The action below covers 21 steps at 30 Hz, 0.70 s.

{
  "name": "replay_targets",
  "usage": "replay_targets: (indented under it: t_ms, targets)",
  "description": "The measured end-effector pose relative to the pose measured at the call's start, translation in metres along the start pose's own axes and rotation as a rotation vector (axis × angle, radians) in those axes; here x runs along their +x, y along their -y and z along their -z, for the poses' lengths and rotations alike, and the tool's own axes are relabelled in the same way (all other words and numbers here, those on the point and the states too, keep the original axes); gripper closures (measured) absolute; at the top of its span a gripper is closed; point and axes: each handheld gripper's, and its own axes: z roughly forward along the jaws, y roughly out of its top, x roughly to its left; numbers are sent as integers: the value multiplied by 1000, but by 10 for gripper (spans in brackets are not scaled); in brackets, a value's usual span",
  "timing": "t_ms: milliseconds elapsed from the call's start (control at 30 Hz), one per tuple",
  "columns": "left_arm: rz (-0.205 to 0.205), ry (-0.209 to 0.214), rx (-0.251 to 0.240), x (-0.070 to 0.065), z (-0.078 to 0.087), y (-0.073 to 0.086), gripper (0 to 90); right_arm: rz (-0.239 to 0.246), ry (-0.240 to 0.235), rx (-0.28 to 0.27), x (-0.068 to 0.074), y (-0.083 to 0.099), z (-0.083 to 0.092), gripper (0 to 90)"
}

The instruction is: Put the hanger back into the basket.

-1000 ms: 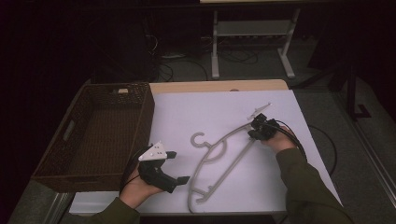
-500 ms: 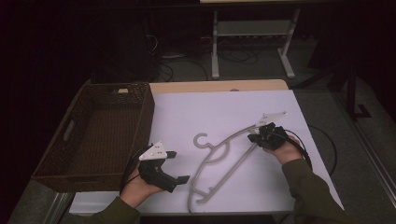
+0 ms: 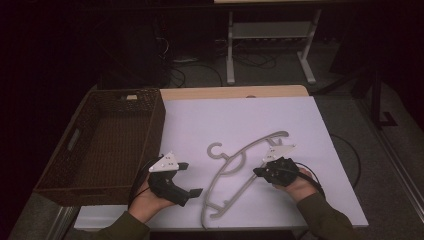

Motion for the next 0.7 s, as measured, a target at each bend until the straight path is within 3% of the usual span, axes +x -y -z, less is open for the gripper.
replay_targets:
  t_ms: [700]
  targets:
    - [-3, 1, 12, 0, -1, 0, 0, -2, -8, 46, -2, 4, -21, 895]
